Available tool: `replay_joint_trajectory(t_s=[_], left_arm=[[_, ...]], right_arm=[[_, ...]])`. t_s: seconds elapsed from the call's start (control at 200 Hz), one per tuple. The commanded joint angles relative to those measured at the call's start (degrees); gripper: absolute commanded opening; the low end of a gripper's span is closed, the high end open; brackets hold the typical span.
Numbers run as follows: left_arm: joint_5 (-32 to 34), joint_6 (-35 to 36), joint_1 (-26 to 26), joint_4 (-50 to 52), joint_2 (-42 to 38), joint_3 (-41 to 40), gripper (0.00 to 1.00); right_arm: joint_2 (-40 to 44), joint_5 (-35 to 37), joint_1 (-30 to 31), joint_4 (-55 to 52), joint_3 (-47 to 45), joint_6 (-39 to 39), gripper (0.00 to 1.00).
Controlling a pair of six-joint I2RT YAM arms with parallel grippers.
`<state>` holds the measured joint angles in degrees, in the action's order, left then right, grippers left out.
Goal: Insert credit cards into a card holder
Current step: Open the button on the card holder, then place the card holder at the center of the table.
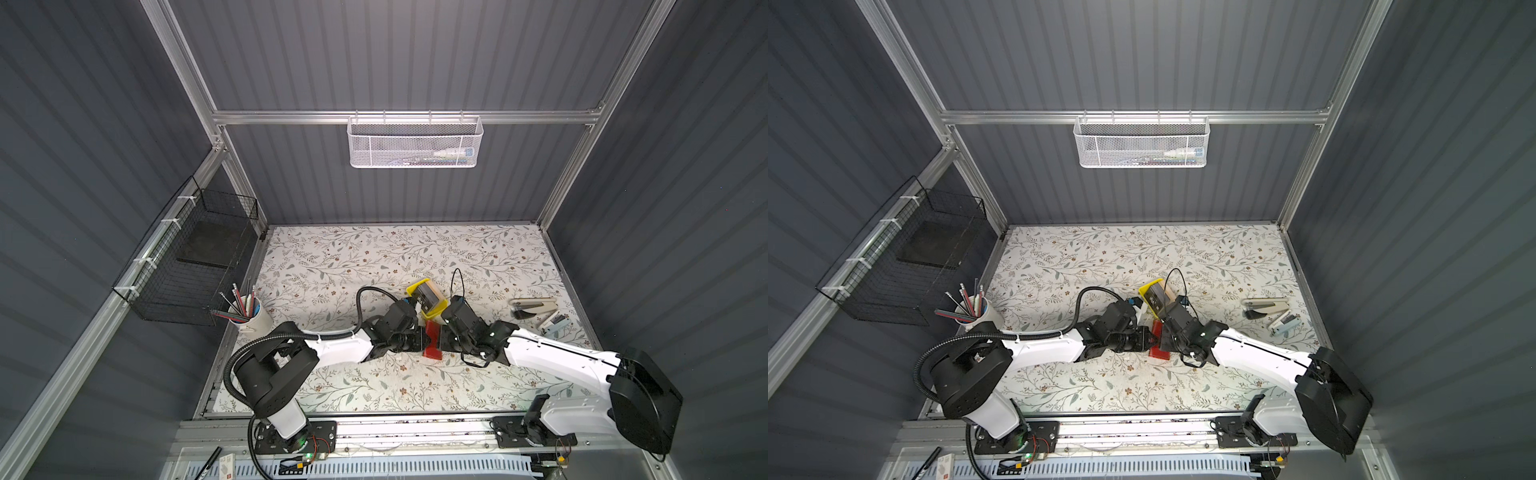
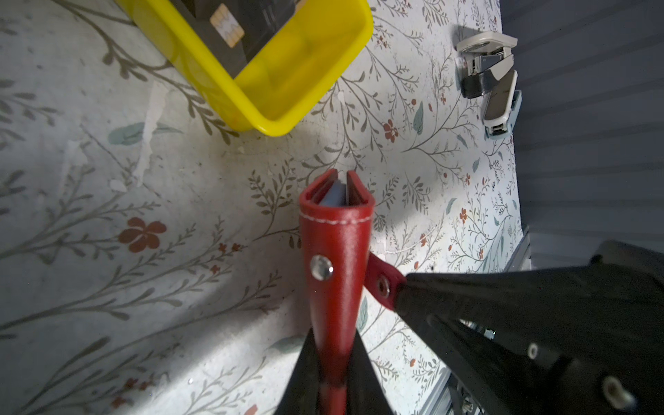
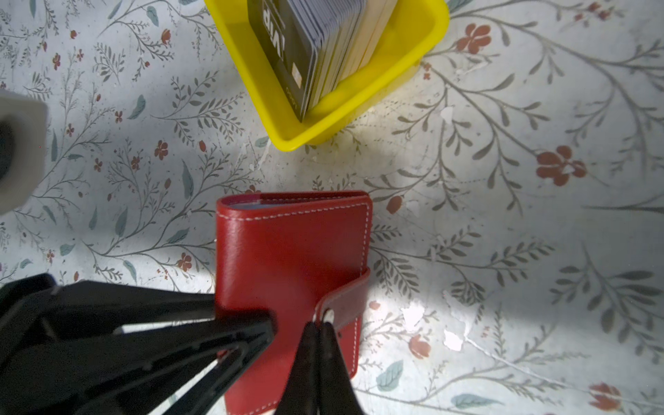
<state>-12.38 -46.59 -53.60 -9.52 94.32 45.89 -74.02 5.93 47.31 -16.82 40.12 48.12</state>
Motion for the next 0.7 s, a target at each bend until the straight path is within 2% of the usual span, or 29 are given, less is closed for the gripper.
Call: replay_joint_trajectory(t_s=[0.0,0.155,0.33,0.595,0.69], left_arm=[[0.72,-1.29,-0.14,0.14,-0.01,-1.28,0.17],[2.22,-1.79,0.15,1.70,-0.89,-1.89,0.21],[3.46,-3.14,0.36,1.85,-2.07,-3.38,0.31],[4.15,-2.82,1.12,1.70,-4.14,-5.20,0.59],[4.43,-2.22,1.30,2.22,-4.97,-5.79,0.75]], right_arm=[[1.80,-1.51,0.07,2.47,-1.13,-1.01,0.04],[2.55,-2.05,0.06,2.36,-1.29,-1.27,0.04],[2.19,-3.12,0.24,2.98,-1.36,-1.89,0.04],[1.93,-3.07,0.49,3.24,-1.36,-2.07,0.04],[2.33,-3.17,0.64,3.31,-1.55,-2.15,0.04]])
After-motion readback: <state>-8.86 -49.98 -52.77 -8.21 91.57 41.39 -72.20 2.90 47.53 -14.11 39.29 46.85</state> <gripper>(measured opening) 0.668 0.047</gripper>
